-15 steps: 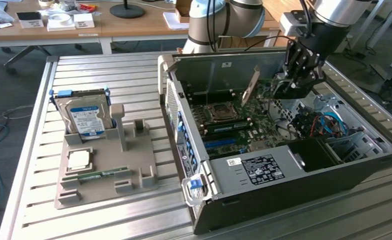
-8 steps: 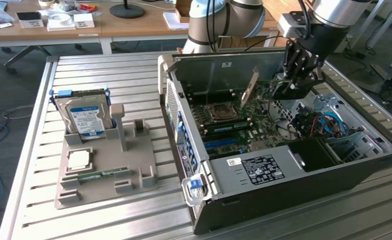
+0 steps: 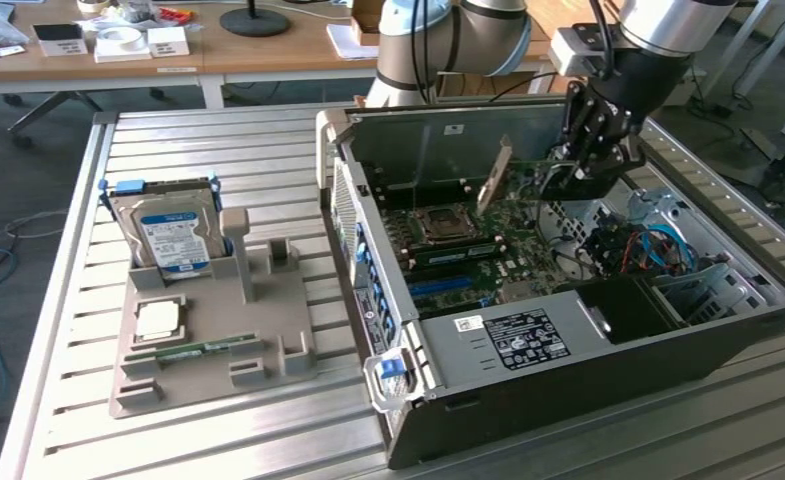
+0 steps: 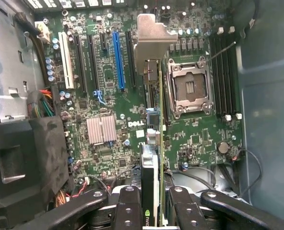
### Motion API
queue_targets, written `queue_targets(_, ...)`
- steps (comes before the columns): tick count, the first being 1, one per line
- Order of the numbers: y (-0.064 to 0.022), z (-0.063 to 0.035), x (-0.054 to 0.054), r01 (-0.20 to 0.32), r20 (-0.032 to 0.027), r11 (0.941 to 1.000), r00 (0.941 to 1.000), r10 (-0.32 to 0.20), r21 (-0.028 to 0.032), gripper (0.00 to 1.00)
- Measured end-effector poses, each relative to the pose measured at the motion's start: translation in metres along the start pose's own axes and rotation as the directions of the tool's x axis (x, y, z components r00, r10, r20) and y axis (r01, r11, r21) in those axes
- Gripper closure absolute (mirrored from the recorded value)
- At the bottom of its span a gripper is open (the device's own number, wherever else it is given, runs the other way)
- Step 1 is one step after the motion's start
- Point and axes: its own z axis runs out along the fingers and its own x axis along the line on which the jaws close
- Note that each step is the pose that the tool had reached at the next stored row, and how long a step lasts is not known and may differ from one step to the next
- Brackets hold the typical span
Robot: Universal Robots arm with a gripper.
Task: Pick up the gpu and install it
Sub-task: 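Insert the gpu into the slot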
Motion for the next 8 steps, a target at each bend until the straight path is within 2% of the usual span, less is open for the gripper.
queue_targets(5,0.0073,0.0001,0.0011,0.000,0.0000,1.0000,1.0000,0.000,0.0000,0.73)
queue_targets(8,0.0081,0.0001,0.0012,0.000,0.0000,1.0000,1.0000,0.000,0.0000,0.73)
